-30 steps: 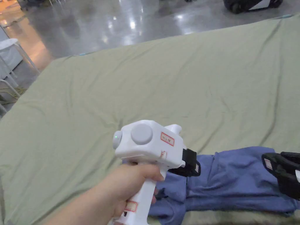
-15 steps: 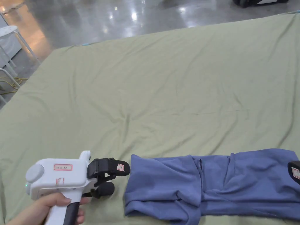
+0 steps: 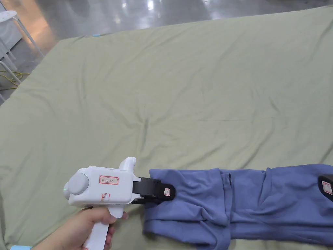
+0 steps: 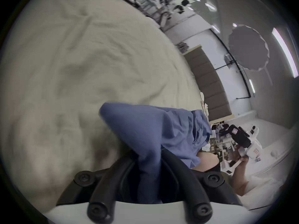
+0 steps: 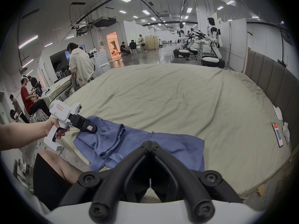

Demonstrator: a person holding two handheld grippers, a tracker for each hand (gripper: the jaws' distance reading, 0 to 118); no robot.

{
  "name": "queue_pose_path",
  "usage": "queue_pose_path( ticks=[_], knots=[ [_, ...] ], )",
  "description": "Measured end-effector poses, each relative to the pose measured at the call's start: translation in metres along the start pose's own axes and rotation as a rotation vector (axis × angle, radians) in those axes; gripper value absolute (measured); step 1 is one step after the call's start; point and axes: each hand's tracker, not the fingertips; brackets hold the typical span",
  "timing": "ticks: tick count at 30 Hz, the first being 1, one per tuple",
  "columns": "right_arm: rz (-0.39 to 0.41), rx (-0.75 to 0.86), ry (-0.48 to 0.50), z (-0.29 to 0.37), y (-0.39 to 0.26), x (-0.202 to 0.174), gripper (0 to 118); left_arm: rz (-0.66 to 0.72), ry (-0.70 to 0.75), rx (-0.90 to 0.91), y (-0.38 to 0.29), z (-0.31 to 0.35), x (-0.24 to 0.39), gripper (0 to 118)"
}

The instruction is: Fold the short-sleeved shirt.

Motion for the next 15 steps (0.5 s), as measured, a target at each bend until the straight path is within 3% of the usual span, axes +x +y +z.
queue_pose_path(
  ticks=[1,9,13,15],
  knots=[
    [0.002,-0.001,0.003,0.000,0.001,-0.001,1,0.011,-0.066,-0.021,-0.003,0.006,0.004,4],
    [-0.002,0.039,0.030,0.013,0.007,0.000,1,-0.027,0.032,0.062,0.004,0.049,0.027,4],
    [0.011,0.043,0.050,0.016,0.007,0.000,1,0.099,0.210,0.081,0.008,0.087,0.042,4],
    [0.007,0.040,0.059,0.013,0.006,0.004,1,0.078,0.367,0.080,0.011,0.097,0.069,5]
  ],
)
